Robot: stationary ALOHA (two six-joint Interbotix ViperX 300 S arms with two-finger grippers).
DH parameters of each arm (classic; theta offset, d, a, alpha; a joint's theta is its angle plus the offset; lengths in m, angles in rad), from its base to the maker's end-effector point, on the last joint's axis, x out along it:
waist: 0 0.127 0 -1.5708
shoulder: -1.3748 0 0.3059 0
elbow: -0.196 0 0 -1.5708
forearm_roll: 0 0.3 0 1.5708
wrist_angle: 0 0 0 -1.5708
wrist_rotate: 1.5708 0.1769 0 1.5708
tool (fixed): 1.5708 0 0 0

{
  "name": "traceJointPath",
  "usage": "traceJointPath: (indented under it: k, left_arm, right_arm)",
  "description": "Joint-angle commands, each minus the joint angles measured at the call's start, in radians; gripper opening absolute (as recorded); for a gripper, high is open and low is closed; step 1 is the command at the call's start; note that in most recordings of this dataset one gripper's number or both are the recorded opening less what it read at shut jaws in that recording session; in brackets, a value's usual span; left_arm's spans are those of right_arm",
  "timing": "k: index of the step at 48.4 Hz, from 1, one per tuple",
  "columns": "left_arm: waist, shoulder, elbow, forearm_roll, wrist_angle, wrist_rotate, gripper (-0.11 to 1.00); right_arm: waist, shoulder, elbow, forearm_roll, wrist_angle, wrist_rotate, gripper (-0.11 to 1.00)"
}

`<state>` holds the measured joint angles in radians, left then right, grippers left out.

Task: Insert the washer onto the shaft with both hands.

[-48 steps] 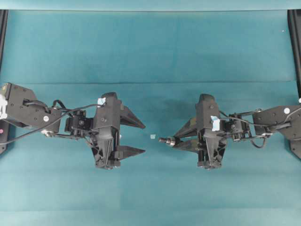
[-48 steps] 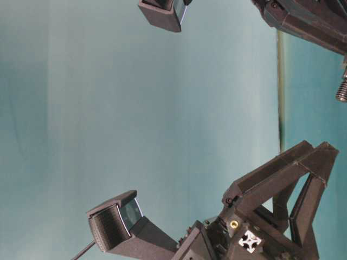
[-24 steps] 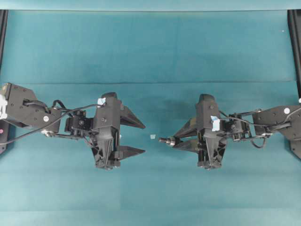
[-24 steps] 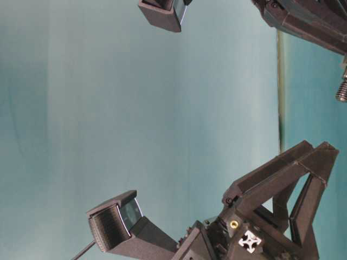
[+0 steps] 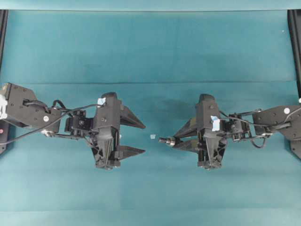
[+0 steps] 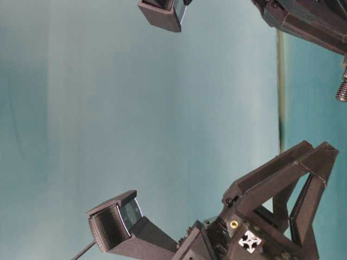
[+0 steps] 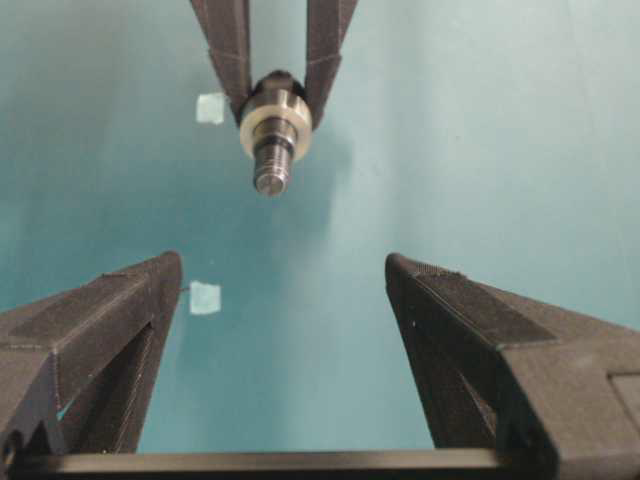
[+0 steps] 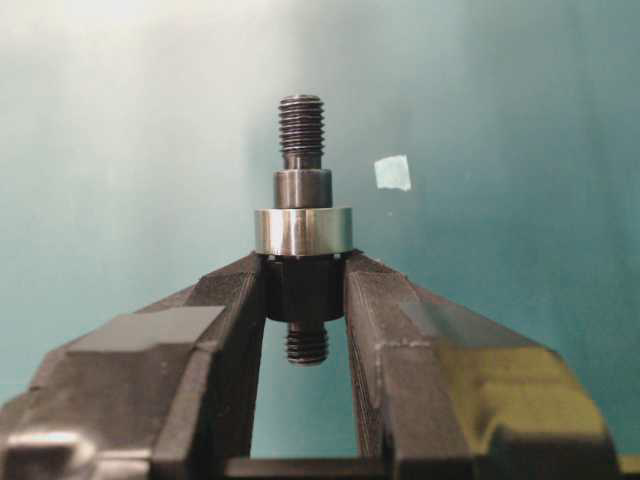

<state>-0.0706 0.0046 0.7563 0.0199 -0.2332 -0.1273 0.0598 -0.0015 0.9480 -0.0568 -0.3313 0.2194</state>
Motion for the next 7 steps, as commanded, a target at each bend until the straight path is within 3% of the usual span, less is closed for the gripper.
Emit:
traceJointPath:
  k: [1, 7]
  left_arm:
    - [-0.002, -0.018, -0.008, 0.003, -0.006, 0.002, 0.89]
    - [-0.002, -0.018, -0.008, 0.002, -0.006, 0.002, 0.89]
  right_arm:
    - [0.0, -0.006, -0.017, 0.002, -0.005, 0.008, -0.01]
    - [0.0, -0.006, -0.017, 0.003, -0.006, 0.008, -0.01]
